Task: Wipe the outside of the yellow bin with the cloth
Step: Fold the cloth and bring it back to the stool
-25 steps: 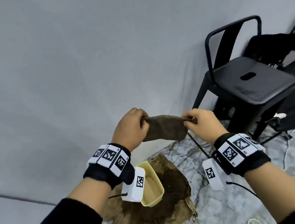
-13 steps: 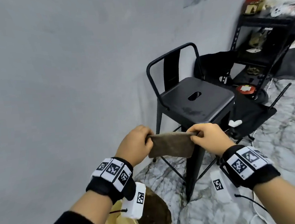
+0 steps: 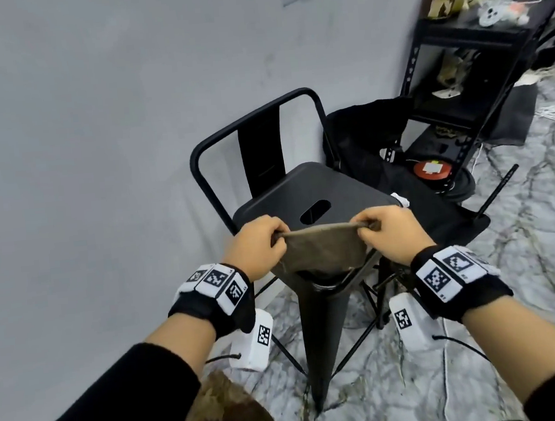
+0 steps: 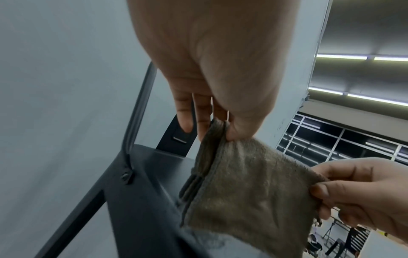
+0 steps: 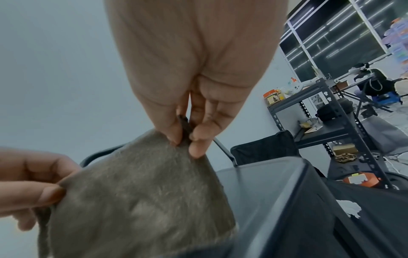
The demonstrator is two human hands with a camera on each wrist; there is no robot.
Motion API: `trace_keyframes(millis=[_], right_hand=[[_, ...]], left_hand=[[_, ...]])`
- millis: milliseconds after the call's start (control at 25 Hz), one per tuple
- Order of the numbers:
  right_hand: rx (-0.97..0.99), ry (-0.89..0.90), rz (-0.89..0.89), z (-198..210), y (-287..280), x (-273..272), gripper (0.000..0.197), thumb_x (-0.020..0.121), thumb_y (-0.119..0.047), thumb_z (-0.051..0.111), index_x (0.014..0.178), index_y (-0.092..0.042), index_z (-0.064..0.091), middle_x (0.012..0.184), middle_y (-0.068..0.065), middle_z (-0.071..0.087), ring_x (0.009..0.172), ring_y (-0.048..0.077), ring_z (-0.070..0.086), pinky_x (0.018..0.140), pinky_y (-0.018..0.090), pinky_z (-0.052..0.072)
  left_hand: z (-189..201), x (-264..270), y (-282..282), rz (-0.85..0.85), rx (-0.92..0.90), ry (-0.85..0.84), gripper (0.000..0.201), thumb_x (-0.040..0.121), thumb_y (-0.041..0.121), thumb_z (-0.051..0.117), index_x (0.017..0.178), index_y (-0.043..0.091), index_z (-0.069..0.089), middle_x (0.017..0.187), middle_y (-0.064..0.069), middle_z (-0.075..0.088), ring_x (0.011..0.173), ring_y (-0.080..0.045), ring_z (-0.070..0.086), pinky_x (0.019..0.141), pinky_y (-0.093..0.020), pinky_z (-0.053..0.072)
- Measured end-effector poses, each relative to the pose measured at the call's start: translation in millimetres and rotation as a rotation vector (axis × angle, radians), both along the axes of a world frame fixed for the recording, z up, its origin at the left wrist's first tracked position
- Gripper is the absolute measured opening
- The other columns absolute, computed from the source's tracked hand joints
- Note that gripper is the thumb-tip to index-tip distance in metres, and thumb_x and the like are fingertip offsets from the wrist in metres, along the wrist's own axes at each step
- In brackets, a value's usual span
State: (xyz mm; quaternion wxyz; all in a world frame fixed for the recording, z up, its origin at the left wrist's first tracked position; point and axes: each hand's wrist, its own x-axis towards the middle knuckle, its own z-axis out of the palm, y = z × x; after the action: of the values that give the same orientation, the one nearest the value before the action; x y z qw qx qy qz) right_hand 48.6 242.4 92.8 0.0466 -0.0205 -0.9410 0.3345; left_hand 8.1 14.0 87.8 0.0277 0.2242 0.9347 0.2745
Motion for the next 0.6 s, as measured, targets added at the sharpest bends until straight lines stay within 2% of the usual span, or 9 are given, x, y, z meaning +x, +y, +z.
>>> trace_keyframes(millis=[80, 160, 320, 400, 480, 600], right_hand=[[-0.047, 0.097, -0.072, -1, 8, -22, 0.022, 0.076, -0.004, 0.057, 0.09, -0.014, 0.07, 0.093, 0.006, 0.068, 0.084, 0.017, 0.058, 0.081, 0.018, 0.038], [-0.08, 0.11, -0.108, -17, 14, -31, 0.025, 0.075, -0.002, 0.058, 0.095, -0.013, 0.069, 0.097, 0.008, 0.067, 0.09, 0.021, 0.06, 0.086, 0.019, 0.039], [-0.046, -0.055, -0.004, -84, 6, -3, 0.026, 0.073, 0.006, 0.058, 0.093, -0.005, 0.07, 0.099, 0.01, 0.061, 0.095, 0.028, 0.06, 0.08, 0.006, 0.03], [-0.09, -0.015, -0.017, -103, 7, 7, 0.025, 0.074, 0.007, 0.059, 0.093, -0.005, 0.07, 0.101, 0.007, 0.058, 0.092, 0.022, 0.058, 0.082, 0.006, 0.029], [-0.108, 0.034, -0.033, -108, 8, 9, 0.026, 0.074, 0.006, 0.059, 0.094, -0.006, 0.07, 0.105, 0.009, 0.061, 0.09, 0.015, 0.054, 0.083, 0.006, 0.029], [-0.121, 0.056, -0.047, -109, 6, 8, 0.026, 0.076, 0.006, 0.058, 0.096, -0.006, 0.069, 0.108, 0.009, 0.06, 0.089, 0.013, 0.052, 0.081, 0.001, 0.031]], left_hand=[[0, -20, 9, 0.037, 0.099, 0.106, 0.017, 0.08, 0.013, 0.051, 0.092, 0.019, 0.061, 0.094, 0.002, 0.062, 0.086, -0.013, 0.054, 0.079, -0.027, 0.044], [-13, -30, 13, 0.033, 0.154, 0.153, 0.018, 0.079, 0.012, 0.053, 0.093, 0.019, 0.062, 0.095, 0.002, 0.063, 0.087, -0.013, 0.054, 0.08, -0.026, 0.044], [-71, -14, 9, -0.003, -0.006, -0.045, 0.016, 0.082, 0.011, 0.055, 0.095, 0.018, 0.063, 0.102, 0.0, 0.06, 0.093, -0.017, 0.054, 0.084, -0.032, 0.046], [-91, -4, 5, 0.015, 0.045, -0.066, 0.016, 0.083, 0.01, 0.055, 0.095, 0.017, 0.063, 0.102, 0.002, 0.056, 0.088, -0.013, 0.054, 0.079, -0.021, 0.044], [-95, -2, 5, 0.031, 0.104, -0.054, 0.016, 0.083, 0.009, 0.056, 0.095, 0.017, 0.063, 0.099, 0.007, 0.052, 0.084, -0.008, 0.052, 0.074, -0.008, 0.038], [-94, -7, 6, 0.029, 0.119, -0.067, 0.016, 0.082, 0.009, 0.058, 0.093, 0.018, 0.064, 0.097, 0.01, 0.05, 0.078, -0.001, 0.05, 0.072, -0.009, 0.037]])
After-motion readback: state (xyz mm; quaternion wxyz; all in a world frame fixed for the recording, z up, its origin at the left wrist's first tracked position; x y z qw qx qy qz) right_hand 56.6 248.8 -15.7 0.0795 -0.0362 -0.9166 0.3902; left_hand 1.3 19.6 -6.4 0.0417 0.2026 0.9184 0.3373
